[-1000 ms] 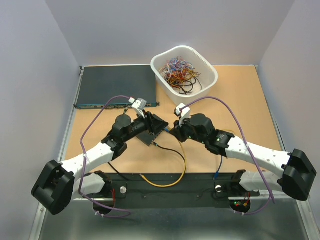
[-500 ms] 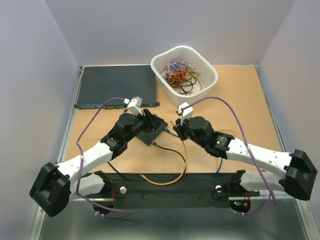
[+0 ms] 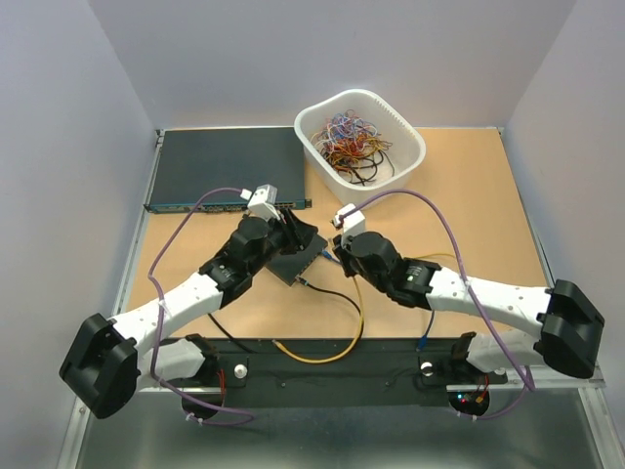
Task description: Insert the plug into the switch port
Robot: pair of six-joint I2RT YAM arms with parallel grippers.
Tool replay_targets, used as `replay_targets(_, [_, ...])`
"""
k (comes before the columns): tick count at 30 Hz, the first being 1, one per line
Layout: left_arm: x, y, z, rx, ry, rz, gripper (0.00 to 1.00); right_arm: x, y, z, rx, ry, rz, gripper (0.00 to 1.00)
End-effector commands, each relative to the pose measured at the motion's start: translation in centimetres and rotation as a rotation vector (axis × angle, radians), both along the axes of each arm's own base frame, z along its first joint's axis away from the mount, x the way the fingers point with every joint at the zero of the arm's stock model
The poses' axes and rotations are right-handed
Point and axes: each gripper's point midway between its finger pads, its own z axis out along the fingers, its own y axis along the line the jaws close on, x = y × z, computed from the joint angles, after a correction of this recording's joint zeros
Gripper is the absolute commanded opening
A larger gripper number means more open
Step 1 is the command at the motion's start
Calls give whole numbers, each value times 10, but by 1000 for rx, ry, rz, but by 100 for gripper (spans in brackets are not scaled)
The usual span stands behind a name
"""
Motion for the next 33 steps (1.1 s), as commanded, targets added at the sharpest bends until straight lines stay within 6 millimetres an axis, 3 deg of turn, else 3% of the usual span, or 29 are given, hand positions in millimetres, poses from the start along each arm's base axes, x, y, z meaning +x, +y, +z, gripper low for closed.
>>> replay_targets(1, [20,9,5,36,-24,25,50,16,5,-2,62,69,-13,0])
replay_targets(2, [27,16,-3,45,-5,31,49,9,10,-18,50,144,31,0])
replay_targets(8, [41,45,-25,53,26,74,49,4,19,-52,47,307,127,0])
replay_targets(12, [53,62,-37,53,40,90,48,4,29,-64,52,377,172,0])
replay_targets(22, [67,79,-88,51,140,102,45,-7,48,-95,39,506,250,0])
replay_targets(33, [74,76,-120,68,207,87,45,-10,57,-116,24,573,279,0])
